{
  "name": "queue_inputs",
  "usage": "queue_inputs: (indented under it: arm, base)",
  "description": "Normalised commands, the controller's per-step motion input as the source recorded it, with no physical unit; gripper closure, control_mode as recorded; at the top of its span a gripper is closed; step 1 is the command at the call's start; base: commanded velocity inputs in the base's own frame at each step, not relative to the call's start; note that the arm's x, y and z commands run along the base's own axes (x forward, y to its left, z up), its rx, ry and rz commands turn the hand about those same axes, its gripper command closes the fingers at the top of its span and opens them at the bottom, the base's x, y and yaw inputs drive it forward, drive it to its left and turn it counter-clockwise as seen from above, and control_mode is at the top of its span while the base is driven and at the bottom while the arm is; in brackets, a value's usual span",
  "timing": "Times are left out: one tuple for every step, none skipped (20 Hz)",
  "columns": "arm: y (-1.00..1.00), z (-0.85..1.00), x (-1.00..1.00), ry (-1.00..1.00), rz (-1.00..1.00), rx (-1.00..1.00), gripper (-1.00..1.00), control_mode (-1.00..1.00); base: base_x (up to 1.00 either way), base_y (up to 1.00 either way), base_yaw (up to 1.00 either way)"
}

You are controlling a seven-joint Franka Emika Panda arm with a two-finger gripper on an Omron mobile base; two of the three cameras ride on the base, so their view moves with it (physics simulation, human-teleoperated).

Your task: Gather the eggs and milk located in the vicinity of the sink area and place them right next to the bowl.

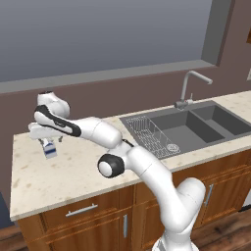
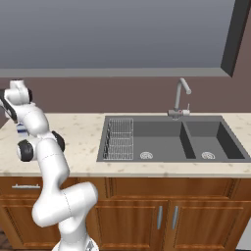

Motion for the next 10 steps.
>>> queue_inputs:
  arm:
    - [0.11,-0.08,0.28,0.00,-0.04,-0.06,-1.00,-1.00]
    - [0.16,-0.06,0.32,0.00,-0.04,-0.06,-1.00,-1.00]
    - [0.21,-0.06,0.33,0.00,-0.04,-0.07,-1.00,-1.00]
    - [0.22,-0.04,0.36,0.00,-0.05,-0.07,-1.00,-1.00]
    - [0.21,-0.05,0.35,0.00,-0.05,-0.07,-1.00,-1.00]
    - [0.21,-0.04,0.31,0.00,-0.05,-0.07,-1.00,-1.00]
    - [0.27,-0.04,0.29,0.00,-0.05,-0.08,-1.00,-1.00]
    - [0.34,-0.05,0.27,0.00,-0.05,-0.09,-1.00,-1.00]
    - [0.36,-0.07,0.20,0.00,-0.06,-0.08,-1.00,-1.00]
    - [0.36,-0.10,0.12,0.00,-0.06,-0.07,-1.00,-1.00]
  base:
    - [0.00,0.00,0.00]
    - [0.00,0.00,0.00]
    - [0.00,0.00,0.00]
    - [0.00,0.00,0.00]
    - [0.00,0.00,0.00]
    - [0.00,0.00,0.00]
    - [0.00,0.00,0.00]
    - [0.00,0.00,0.00]
    - [0.00,0.00,0.00]
    - [0.00,0.00,0.00]
